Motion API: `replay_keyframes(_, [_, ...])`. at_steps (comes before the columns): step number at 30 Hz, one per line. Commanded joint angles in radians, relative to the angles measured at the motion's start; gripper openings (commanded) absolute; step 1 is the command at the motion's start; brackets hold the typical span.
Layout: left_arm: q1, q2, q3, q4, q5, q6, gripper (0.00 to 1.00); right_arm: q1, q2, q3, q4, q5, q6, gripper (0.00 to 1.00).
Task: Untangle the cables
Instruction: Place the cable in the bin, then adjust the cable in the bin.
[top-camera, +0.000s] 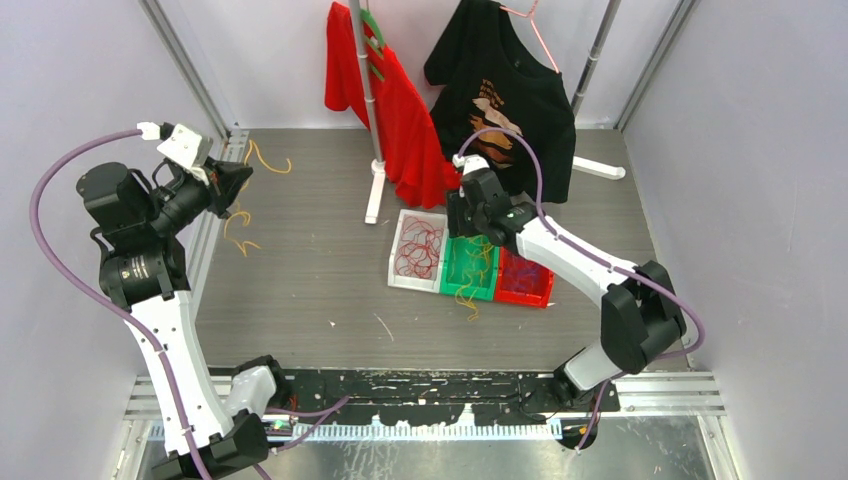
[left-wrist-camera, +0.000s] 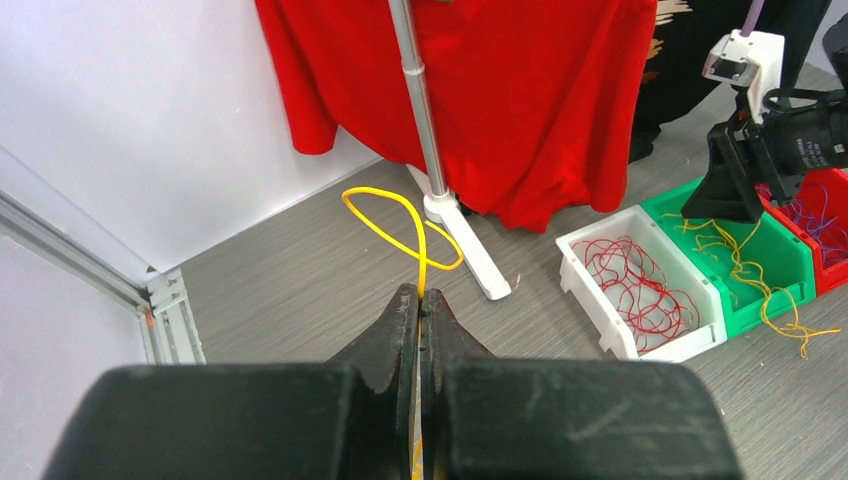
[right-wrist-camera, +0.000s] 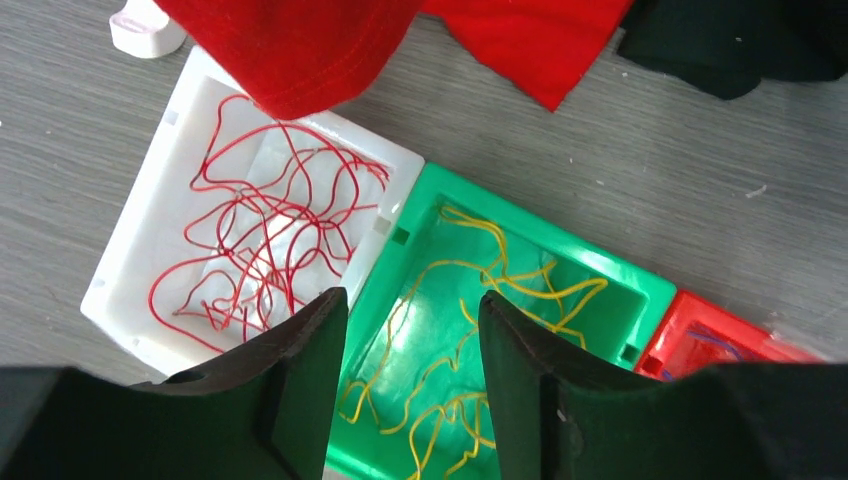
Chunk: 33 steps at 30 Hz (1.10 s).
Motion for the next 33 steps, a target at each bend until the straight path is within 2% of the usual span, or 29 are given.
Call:
replay_keyframes(1, [0.002,-0.014,0.046,0.017,0.003,0.003,0.0,-0.006,-0.081,0.045,-0.084,0.015,0.032,0.56])
replay_keyframes(4, [0.002,-0.011,0.046,0.022,0.005,0.0,0.0,-0.006,-0.117,0.03,-0.122,0.066,0.068,0.53])
replay_keyframes(7, [0.002,-0.008,0.044,0.026,0.006,-0.006,0.0,-0.006,-0.16,-0.005,-0.169,0.084,0.09,0.46])
replay_keyframes(12, [0.002,-0.004,0.037,0.028,0.009,-0.006,0.0,0.041,-0.311,-0.153,-0.177,0.067,0.096,0.39])
replay_keyframes(15, [0.002,-0.002,0.035,0.024,0.012,-0.005,0.0,0.107,-0.395,-0.208,-0.244,0.098,0.15,0.4])
replay_keyframes(19, [0.003,0.004,0.041,0.018,0.017,-0.004,0.0,0.256,-0.502,-0.317,-0.267,0.196,0.244,0.43])
replay_keyframes(21, [0.002,0.004,0.042,0.013,0.018,-0.004,0.0,0.31,-0.525,-0.373,-0.255,0.218,0.297,0.48])
replay_keyframes(22, [0.002,0.003,0.042,0.012,0.018,-0.004,0.0,0.328,-0.53,-0.402,-0.237,0.225,0.325,0.53])
replay_keyframes(24, [0.002,0.001,0.045,0.012,0.019,-0.006,0.0,0.34,-0.524,-0.458,-0.182,0.215,0.349,0.57])
replay_keyframes(29, [0.002,0.001,0.063,0.003,0.021,-0.018,0.0,0.34,-0.436,-0.512,-0.045,0.2,0.349,0.57])
replay_keyframes(33, [0.002,-0.002,0.073,-0.004,0.02,-0.018,0.0,0.34,-0.325,-0.521,0.063,0.193,0.333,0.52])
